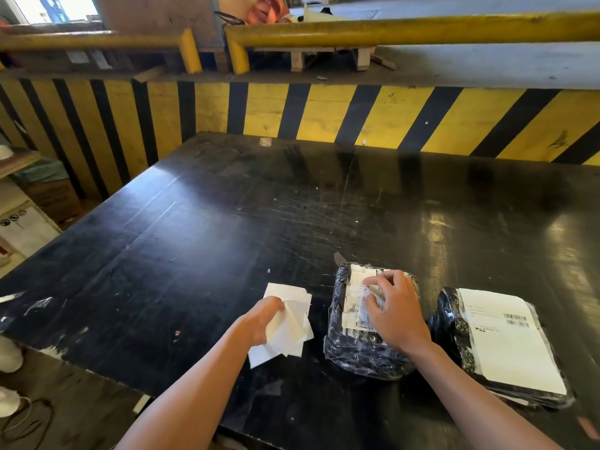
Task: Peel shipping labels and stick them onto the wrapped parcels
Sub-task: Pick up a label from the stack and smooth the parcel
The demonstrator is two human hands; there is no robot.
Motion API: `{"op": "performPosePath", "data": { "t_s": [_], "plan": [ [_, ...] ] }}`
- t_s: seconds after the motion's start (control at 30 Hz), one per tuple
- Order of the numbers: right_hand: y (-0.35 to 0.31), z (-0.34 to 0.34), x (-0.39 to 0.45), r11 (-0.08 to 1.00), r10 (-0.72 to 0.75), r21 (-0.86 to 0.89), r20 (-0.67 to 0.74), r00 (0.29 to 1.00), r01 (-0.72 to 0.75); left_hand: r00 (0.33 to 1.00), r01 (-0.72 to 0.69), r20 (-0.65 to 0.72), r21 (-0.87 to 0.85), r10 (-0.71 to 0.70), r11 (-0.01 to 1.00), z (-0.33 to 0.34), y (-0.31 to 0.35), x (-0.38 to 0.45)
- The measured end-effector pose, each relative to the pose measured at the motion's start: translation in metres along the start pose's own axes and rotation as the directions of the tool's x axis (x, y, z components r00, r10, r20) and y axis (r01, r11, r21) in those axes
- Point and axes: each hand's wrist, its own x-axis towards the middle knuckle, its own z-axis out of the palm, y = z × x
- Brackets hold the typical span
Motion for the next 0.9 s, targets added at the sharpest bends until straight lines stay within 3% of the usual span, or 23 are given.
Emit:
{"op": "performPosePath", "data": {
  "t_s": [0.13,0.23,0.4,0.5,0.57,0.67,0.73,0.9],
  "plan": [
    [-0.001,-0.002,0.0,1.0,0.009,-0.008,0.006,1.0,-0.009,0.997,-0.008,-0.071,-0.127,-0.001,0.992,-0.009,-0.002,0.006],
    [-0.004,-0.002,0.001,1.0,0.002,-0.009,0.005,1.0,-0.002,0.978,-0.104,-0.196,-0.151,0.073,0.983,-0.013,0.002,-0.008],
    [-0.02,-0.019,0.012,0.961,0.122,0.232,0.128,0.984,-0.15,0.944,-0.242,-0.274,-0.202,0.182,0.949,-0.023,0.014,-0.032],
    [-0.047,-0.025,0.017,0.984,-0.025,0.175,0.066,0.997,0.013,0.938,-0.308,-0.244,-0.267,0.245,0.913,-0.026,0.028,-0.045],
    [-0.074,-0.021,0.02,0.979,-0.085,0.199,0.183,0.979,0.047,0.932,-0.34,-0.23,-0.284,0.281,0.896,-0.026,0.037,-0.051],
    [-0.099,-0.001,0.025,0.919,0.013,0.369,0.324,0.946,-0.14,0.907,-0.409,-0.228,-0.278,0.354,0.869,-0.022,0.048,-0.063],
    [-0.106,0.013,0.03,0.885,0.085,0.425,0.257,0.963,-0.191,0.894,-0.44,-0.219,-0.27,0.39,0.857,-0.022,0.052,-0.07],
    [-0.112,0.037,0.046,0.867,0.127,0.475,0.088,0.988,-0.154,0.877,-0.461,-0.272,-0.241,0.396,0.854,-0.036,0.051,-0.085]
  ]
}}
